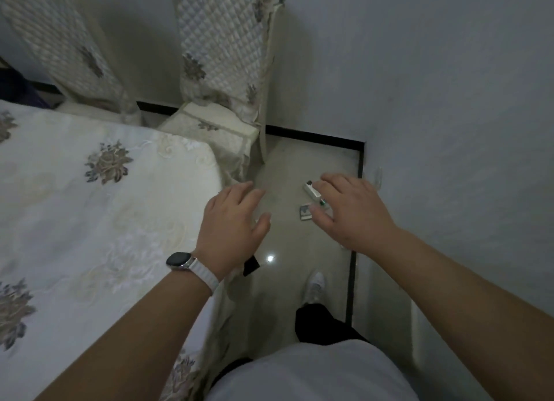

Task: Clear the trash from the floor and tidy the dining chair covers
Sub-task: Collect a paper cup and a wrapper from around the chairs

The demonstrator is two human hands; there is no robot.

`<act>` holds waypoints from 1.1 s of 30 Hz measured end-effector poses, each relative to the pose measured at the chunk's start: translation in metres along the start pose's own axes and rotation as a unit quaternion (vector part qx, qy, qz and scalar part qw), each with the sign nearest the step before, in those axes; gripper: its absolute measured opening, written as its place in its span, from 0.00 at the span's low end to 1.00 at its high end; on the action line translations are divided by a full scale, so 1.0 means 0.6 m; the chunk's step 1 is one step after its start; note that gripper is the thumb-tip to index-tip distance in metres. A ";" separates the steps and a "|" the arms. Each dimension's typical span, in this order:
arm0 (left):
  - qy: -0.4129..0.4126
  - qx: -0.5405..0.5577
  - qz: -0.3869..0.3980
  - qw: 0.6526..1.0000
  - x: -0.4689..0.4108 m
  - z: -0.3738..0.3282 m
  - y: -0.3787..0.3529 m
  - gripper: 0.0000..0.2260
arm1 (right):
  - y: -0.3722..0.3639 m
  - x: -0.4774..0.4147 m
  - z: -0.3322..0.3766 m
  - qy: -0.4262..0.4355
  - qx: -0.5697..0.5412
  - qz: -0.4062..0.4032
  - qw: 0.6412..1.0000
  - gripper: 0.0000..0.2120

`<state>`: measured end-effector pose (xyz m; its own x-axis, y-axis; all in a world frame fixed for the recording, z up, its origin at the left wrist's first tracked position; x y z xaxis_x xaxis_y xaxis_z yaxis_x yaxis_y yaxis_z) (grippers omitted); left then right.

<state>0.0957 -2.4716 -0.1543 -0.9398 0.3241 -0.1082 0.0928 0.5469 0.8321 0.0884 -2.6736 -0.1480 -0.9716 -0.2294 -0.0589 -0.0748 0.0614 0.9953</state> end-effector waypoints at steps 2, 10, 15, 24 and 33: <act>0.006 -0.005 -0.006 1.000 -0.052 -0.020 -0.007 0.22 | -0.006 -0.041 -0.041 0.010 -0.002 -0.001 1.000 0.25; -0.017 -0.066 0.015 0.998 -0.197 -0.039 -0.023 0.21 | -0.021 -0.163 -0.125 0.052 -0.017 0.002 0.999 0.25; -0.045 -0.102 0.043 0.993 -0.266 -0.001 -0.049 0.21 | -0.045 -0.213 -0.157 0.054 -0.006 -0.008 0.999 0.20; 0.003 -0.027 0.041 0.999 -0.379 0.100 -0.137 0.22 | -0.127 -0.288 -0.198 0.015 0.029 0.071 0.997 0.22; 0.025 -0.006 0.070 0.997 -0.472 0.218 -0.273 0.22 | -0.261 -0.368 -0.240 -0.022 -0.017 0.061 0.998 0.19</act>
<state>0.3895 -2.5521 -0.3312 -0.9333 0.3572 0.0357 0.2198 0.4899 0.8436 0.3472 -2.7723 -0.2797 -0.9818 -0.1803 0.0600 0.0513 0.0524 0.9973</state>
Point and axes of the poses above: each hand's wrist, its own x-axis away from the middle knuckle, its own y-axis out of the back of the hand, z = x × y, the point moved 7 cm from there along -x, towards the middle knuckle, and after that the axes turned 14 degrees about x, right-handed, at the moved point
